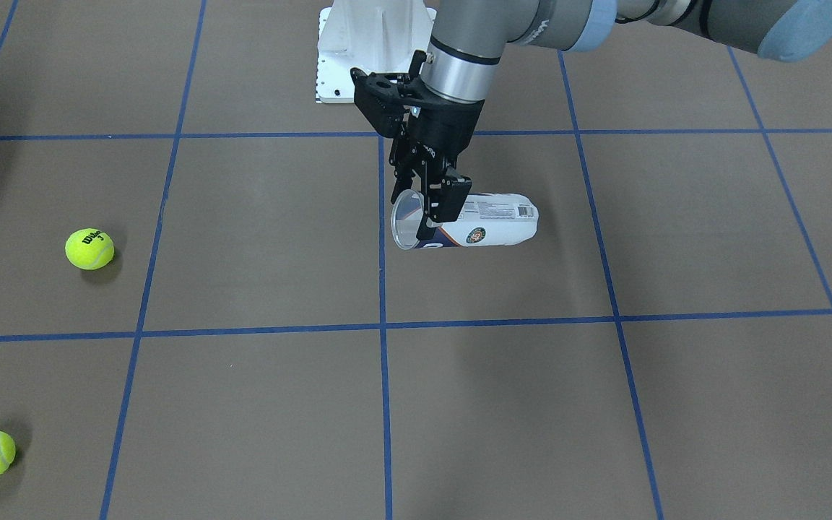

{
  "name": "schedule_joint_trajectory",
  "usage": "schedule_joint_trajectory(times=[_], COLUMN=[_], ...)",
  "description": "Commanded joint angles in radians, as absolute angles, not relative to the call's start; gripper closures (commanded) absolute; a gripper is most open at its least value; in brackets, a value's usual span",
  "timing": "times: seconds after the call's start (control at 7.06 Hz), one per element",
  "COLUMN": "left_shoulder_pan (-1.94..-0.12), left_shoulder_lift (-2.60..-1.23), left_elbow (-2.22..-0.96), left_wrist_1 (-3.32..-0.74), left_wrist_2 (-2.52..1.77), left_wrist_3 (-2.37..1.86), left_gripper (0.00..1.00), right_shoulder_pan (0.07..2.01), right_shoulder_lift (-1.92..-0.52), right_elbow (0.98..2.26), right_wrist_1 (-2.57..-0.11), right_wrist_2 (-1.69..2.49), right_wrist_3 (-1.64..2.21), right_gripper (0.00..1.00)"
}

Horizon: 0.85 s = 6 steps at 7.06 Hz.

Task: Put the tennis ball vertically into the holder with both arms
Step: 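Lift the can with the left gripper and rotate it upright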

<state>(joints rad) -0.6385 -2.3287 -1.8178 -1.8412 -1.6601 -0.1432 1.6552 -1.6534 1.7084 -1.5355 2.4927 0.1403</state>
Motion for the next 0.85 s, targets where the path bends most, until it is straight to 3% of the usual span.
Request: schedule_joint_trajectory(times=[0.0,0.42,0.71], left_shoulder_pan=[-0.641,-0.634,-0.612], left_shoulder_lift=[-2.271,-2.049,-2.037], left_elbow=[-1.822,-1.803,-1.621], left_wrist_1=[-2.119,-2.611,-2.953], left_wrist_2=[-1.580,-1.504,-1.393], left_wrist_3=[-0.355,-0.517,-0.574], left_gripper=[0.54,0.54,0.54], right_shoulder_pan=[1.655,1.655,1.655], right_shoulder_lift=[-1.652,-1.652,-1.652], right_elbow=[1.709,1.709,1.709], right_wrist_1=[-1.534,-1.536,-1.536], right_wrist_2=[2.493,2.511,2.511], right_wrist_3=[0.140,0.141,0.140], right_gripper=[0.01,0.01,0.01])
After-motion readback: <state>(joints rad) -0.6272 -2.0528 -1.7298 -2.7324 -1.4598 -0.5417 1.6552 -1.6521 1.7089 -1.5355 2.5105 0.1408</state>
